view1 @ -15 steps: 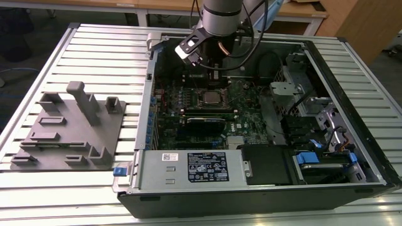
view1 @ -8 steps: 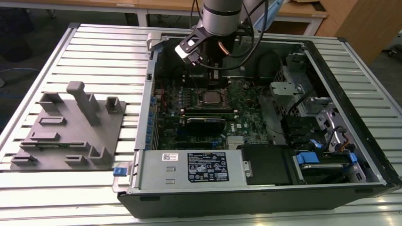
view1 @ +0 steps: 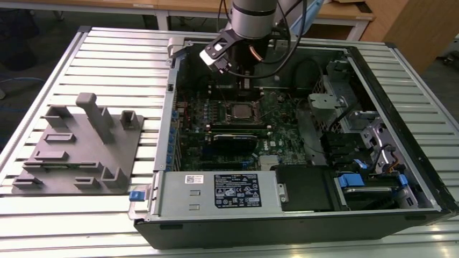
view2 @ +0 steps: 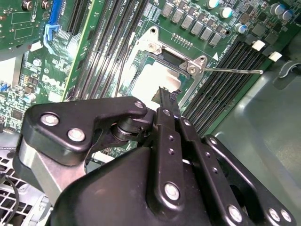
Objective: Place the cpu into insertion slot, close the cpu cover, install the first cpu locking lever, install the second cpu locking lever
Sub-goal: 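Close the cpu cover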
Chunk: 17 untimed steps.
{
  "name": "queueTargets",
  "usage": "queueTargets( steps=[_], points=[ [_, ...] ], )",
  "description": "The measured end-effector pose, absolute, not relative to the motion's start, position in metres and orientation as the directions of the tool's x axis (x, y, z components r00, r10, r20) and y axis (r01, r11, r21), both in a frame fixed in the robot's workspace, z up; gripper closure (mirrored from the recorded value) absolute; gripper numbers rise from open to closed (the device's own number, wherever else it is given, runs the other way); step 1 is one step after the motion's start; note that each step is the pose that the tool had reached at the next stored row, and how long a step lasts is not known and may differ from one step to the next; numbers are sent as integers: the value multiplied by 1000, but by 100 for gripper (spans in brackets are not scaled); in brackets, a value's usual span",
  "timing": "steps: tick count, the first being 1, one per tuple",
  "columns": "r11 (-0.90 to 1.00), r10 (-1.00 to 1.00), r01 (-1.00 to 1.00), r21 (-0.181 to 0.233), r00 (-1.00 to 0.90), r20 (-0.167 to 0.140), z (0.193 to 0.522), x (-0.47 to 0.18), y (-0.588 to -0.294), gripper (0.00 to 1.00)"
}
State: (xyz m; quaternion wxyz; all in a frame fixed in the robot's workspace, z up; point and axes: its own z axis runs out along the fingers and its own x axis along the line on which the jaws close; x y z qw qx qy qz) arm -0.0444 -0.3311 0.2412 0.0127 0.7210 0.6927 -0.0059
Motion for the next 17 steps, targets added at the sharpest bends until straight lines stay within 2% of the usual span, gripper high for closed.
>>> queueTargets(
  steps=[17],
  points=[
    [-40,999,999,2,40,-26,250,-44,-331,90]
  ],
)
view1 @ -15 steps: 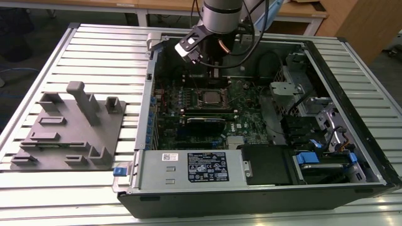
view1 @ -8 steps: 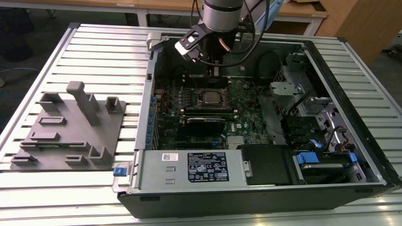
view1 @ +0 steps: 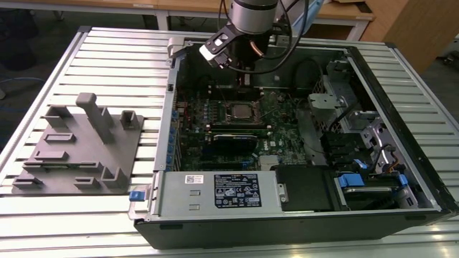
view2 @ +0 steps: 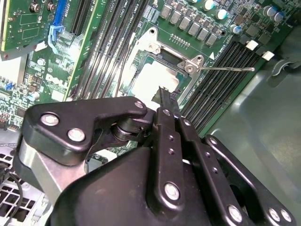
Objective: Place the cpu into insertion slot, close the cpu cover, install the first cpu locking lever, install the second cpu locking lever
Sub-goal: 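Close the cpu cover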
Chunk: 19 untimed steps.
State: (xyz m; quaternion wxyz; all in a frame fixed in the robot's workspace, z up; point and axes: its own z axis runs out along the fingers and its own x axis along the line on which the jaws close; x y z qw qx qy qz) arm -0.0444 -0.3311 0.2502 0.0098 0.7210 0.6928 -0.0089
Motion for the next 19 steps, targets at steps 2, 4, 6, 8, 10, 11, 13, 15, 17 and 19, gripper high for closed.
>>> queueTargets(
  steps=[2,4,6,8,10,11,13,15,17,19],
  points=[
    [-40,999,999,1,40,-26,251,-44,-331,90],
    [-40,999,999,0,40,-26,252,-44,-331,90],
    [-40,999,999,0,40,-26,252,-44,-331,90],
    [-40,999,999,0,40,-26,253,-44,-331,90],
    [-40,999,999,0,40,-27,253,-44,-331,90],
    [-40,999,999,0,40,-27,253,-44,-331,90],
    [-40,999,999,2,40,-26,252,-44,-331,90],
    [-40,999,999,3,40,-26,252,-44,-331,90],
    [-40,999,999,4,40,-26,252,-44,-331,90],
    [-40,999,999,5,40,-26,252,-44,-331,90]
  ],
)
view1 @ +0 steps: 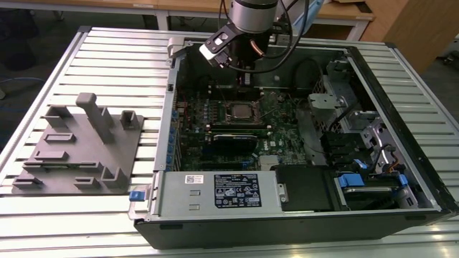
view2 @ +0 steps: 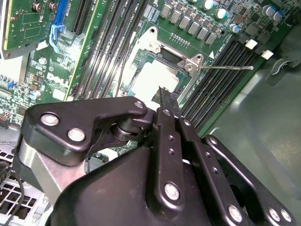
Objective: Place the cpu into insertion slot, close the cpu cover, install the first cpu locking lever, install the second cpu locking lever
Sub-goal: 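Close the cpu cover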
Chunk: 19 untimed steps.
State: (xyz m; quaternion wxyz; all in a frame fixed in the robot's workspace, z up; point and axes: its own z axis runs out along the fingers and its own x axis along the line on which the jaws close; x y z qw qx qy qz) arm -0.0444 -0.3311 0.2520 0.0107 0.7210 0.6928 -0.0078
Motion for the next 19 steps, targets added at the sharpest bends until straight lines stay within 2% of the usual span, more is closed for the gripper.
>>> queueTargets(
  steps=[19],
  points=[
    [-40,999,999,4,40,-26,253,-39,-331,90]
  ],
)
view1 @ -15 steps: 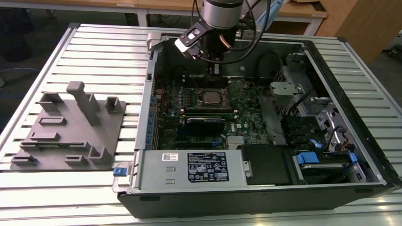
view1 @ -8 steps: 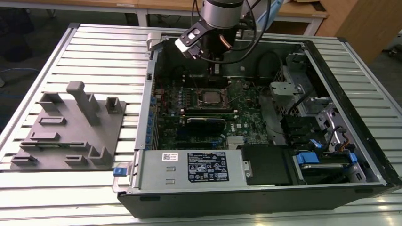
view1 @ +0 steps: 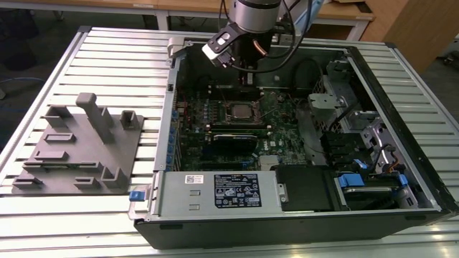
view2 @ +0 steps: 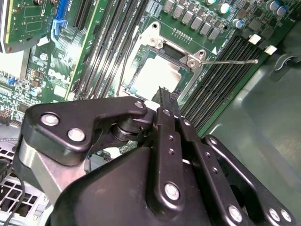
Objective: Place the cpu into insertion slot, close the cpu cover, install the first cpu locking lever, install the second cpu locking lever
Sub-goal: 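Close the cpu cover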
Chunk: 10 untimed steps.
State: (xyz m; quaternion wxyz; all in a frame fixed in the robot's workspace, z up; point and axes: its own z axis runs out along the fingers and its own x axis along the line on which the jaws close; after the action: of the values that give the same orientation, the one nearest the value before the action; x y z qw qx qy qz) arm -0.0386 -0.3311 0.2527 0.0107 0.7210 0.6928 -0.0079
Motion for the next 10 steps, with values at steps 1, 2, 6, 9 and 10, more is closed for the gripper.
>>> queueTargets(
  steps=[1,2,6,9,10],
  points=[
    [-40,999,999,4,40,-26,253,-38,-331,90],
    [-40,999,999,4,40,-26,253,-37,-331,90],
    [-40,999,999,4,40,-26,253,-33,-331,90],
    [-40,999,999,4,40,-26,253,-31,-331,90],
    [-40,999,999,4,40,-26,253,-30,-331,90]
  ],
)
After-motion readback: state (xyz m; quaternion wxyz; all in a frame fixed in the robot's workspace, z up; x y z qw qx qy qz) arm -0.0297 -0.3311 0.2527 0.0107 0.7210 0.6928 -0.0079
